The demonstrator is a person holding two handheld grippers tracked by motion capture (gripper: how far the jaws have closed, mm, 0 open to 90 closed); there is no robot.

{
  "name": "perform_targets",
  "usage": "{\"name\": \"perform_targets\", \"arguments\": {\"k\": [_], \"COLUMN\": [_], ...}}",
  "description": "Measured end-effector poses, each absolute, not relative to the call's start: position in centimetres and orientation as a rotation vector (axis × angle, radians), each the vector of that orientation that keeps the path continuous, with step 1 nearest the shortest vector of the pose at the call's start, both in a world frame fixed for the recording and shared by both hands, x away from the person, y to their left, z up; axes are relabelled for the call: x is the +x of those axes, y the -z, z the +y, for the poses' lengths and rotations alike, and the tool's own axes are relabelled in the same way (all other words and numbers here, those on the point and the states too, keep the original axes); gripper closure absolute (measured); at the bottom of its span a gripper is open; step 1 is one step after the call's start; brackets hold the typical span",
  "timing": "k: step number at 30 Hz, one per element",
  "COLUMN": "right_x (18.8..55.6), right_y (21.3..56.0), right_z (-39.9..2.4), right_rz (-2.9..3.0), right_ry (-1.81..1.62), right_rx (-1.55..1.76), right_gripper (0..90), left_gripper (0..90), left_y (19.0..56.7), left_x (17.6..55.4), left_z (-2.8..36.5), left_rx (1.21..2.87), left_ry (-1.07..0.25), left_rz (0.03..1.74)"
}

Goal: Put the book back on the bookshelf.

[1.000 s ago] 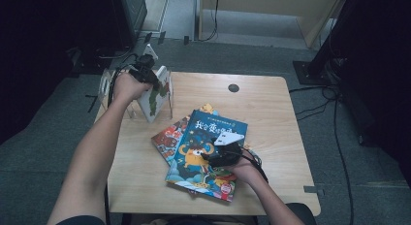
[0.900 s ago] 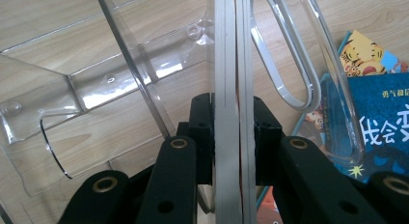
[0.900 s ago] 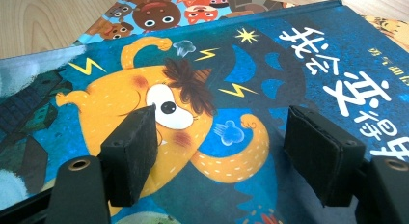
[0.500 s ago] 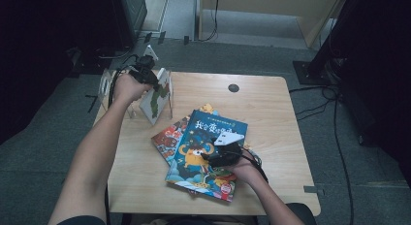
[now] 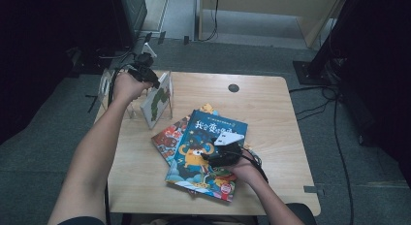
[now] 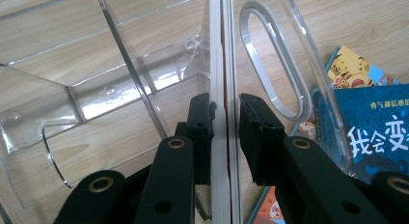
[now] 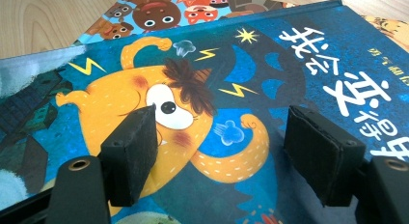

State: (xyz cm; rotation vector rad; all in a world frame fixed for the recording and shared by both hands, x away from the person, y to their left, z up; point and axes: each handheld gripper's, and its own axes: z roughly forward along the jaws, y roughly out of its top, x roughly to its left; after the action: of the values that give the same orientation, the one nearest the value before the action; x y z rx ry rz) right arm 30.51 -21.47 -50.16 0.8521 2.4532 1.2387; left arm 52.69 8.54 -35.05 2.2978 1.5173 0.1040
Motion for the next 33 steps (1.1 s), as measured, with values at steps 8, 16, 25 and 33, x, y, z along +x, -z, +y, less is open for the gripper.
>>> {"name": "perform_targets", "arguments": {"k": [8, 16, 25, 33], "right_x": [30.5, 30.5, 30.5, 30.8], "right_y": [50.2, 50.2, 50.1, 49.9], "right_z": [-21.5, -21.5, -21.6, -22.2], "right_rz": [2.454, 2.453, 2.455, 2.445], "right_ry": [-1.239, -1.240, -1.240, -1.244], "right_rx": [0.854, 0.849, 0.851, 0.920], "right_gripper": [27.7, 27.7, 27.8, 31.6], "left_gripper": [68.2, 62.2, 56.5, 54.4], "left_y": [33.9, 32.6, 32.1, 32.7], "left_x": [51.8, 50.6, 48.2, 46.3], "left_z": [9.1, 9.1, 9.3, 10.2], "left_rx": [2.272, 2.267, 2.252, 2.231], "left_ry": [-0.129, -0.154, -0.165, -0.167], "left_rz": [1.477, 1.426, 1.359, 1.328]}}
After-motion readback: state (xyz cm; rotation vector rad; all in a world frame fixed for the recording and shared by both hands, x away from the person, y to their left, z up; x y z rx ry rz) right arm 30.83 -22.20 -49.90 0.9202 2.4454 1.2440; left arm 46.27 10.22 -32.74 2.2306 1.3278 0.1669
